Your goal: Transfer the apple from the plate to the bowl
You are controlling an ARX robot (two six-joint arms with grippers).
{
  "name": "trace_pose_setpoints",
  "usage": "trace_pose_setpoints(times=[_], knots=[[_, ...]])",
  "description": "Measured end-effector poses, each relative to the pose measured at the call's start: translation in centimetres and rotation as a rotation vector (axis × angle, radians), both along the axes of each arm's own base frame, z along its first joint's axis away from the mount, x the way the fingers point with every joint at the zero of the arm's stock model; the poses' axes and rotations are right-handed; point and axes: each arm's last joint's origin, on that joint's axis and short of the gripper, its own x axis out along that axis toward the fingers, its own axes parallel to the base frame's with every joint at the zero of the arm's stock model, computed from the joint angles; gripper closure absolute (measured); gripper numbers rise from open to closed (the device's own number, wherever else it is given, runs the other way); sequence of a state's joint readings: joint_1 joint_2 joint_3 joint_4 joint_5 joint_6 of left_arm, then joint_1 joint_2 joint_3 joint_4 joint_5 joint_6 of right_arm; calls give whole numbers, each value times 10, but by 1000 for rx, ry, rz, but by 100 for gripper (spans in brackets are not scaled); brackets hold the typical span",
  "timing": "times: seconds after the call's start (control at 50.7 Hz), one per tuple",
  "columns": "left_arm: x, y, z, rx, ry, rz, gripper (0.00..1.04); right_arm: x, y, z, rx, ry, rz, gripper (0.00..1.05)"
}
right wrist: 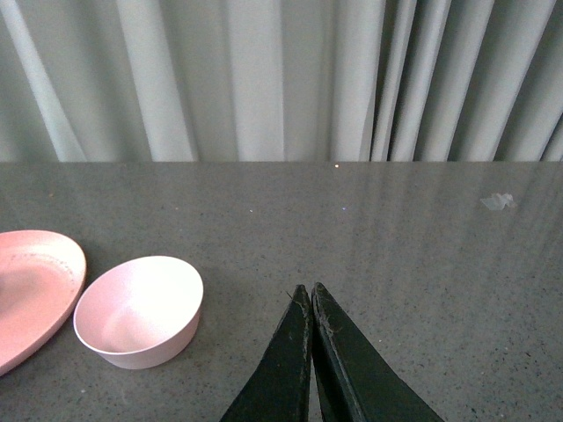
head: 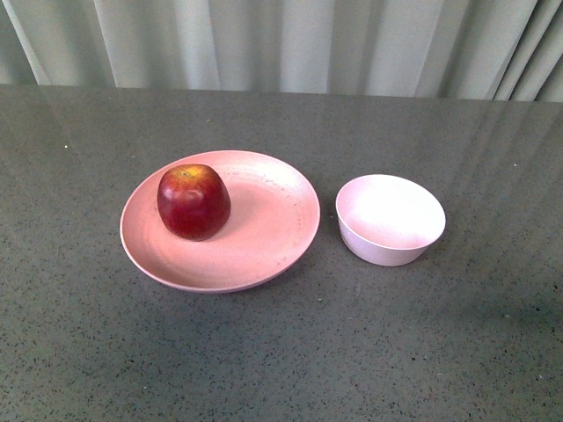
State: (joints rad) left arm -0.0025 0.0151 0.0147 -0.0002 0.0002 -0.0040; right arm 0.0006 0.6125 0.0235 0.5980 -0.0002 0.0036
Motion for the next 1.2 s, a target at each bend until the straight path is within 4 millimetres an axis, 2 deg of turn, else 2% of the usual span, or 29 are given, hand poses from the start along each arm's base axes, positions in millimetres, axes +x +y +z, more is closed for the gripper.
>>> trace_pose_setpoints(times=[0.414,0.927,1.045,1.203], knots=[[0,0,0,0,0,0,9,-18,0,4,0,-14,0,103],[0,0,0,0,0,0,9,-29,0,4,0,-14,0,103],[0,0,0,0,0,0,9,-40,0,0,0,2,0,103],[0,0,0,0,0,0,9,-41,0,1,0,-8,0,103]])
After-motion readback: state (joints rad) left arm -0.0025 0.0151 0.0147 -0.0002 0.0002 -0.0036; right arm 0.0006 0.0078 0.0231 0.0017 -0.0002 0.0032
